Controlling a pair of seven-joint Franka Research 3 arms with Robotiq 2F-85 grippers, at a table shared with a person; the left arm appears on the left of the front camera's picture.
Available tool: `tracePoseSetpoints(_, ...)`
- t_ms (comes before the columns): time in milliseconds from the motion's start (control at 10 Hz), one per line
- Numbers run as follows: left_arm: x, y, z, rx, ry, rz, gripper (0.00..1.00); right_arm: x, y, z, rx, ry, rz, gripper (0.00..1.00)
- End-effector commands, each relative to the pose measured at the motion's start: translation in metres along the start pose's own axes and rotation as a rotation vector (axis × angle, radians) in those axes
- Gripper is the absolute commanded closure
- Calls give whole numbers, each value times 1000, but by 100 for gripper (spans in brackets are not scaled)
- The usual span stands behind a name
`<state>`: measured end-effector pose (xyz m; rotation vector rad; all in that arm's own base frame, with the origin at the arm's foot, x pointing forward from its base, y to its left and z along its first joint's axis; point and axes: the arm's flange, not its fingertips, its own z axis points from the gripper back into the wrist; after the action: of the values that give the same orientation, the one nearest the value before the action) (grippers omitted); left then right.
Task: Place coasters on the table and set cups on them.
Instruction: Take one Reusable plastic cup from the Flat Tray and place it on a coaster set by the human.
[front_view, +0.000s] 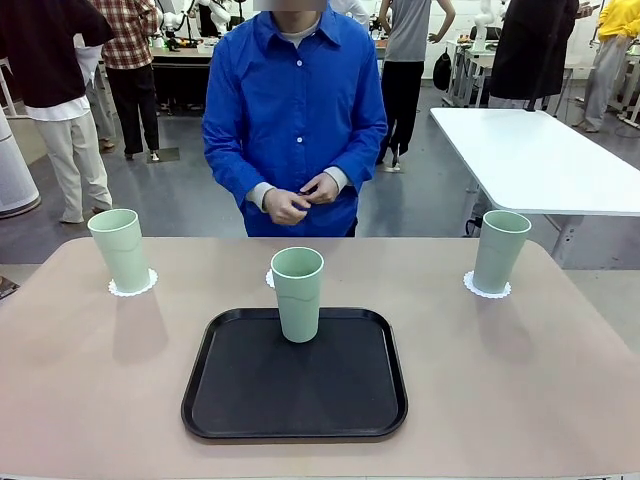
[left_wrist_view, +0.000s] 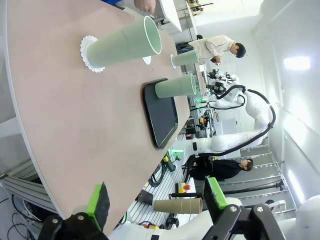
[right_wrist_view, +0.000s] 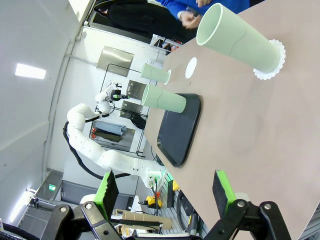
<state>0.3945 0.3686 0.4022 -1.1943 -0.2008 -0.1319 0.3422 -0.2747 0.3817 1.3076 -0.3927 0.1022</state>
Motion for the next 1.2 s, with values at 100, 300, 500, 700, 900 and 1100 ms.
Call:
tracePoseSetpoints(100,0,-1,1,4,-2,1,0,0,2,0,-1,2,3,0)
tracePoseSetpoints(300,0,-1,1,4,-2,1,0,0,2,0,-1,2,3,0)
tracePoseSetpoints(500,0,-1,1,4,-2,1,0,0,2,0,-1,2,3,0)
tracePoseSetpoints(700,0,-1,1,4,-2,1,0,0,2,0,-1,2,3,0)
tracePoseSetpoints(900,0,-1,1,4,-2,1,0,0,2,0,-1,2,3,0)
tracePoseSetpoints(1100,0,-1,1,4,-2,1,0,0,2,0,-1,2,3,0)
